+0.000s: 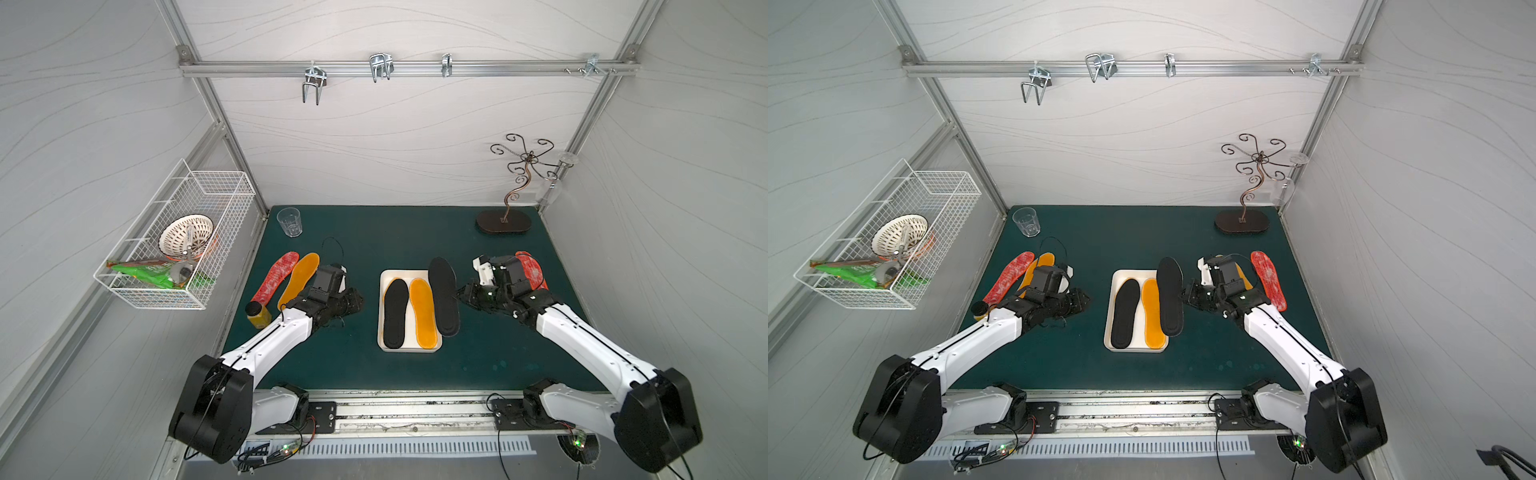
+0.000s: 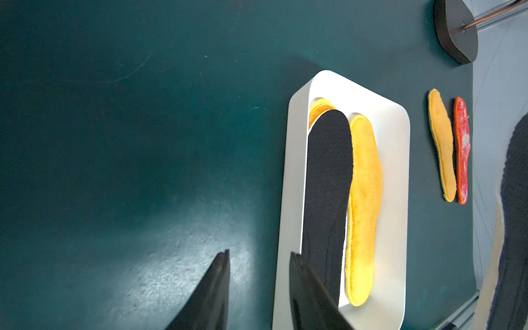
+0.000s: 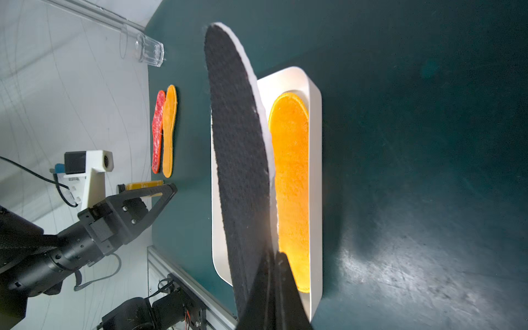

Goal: Put the insoles into the storage box
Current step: Place the insole in the storage box.

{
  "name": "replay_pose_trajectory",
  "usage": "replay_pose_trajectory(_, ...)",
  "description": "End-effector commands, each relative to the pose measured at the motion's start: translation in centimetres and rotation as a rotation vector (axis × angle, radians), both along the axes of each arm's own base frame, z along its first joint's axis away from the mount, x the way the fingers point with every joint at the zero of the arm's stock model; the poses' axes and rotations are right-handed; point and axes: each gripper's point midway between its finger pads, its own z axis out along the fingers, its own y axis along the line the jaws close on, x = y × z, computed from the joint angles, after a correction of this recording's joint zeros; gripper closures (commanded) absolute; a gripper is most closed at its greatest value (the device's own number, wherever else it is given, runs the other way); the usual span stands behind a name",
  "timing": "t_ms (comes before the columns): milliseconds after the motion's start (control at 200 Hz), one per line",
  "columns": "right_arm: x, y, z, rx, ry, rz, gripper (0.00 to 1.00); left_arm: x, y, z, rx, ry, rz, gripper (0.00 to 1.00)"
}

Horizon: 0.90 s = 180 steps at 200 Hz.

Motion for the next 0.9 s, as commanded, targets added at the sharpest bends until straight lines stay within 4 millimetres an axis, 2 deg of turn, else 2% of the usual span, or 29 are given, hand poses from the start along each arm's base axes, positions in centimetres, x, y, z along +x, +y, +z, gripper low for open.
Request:
replay_pose_trajectory(0,0.6,2.0,-0.6,0.03,0.011,-0.001,1.0,0.4,1.0,0.9,0.035,-0.065,0.012,0.61)
replay_pose_trajectory(115,0.6,3.6,-2.0,0.025,0.035,0.019,1.0,0.0,2.1,0.6,0.075,-0.097,0.043,0.62)
replay_pose_trajectory(255,0.8,4.7,-3.7,0.02,0.056,0.015,1.0,-0.3,2.5,0.1,0.066,-0.159,0.057,0.62)
replay_pose_trajectory(575,1.0,4.5,-7.5,-0.032,0.111,-0.03,1.0,-1.1,3.4,-1.0,0.097,-0.181,0.065,0.62)
replay_pose_trajectory(895,0.8,4.1,-9.7,-0.082,0.128,-0.033,1.0,-0.9,3.4,-1.3,0.098,-0.17,0.071,0.62)
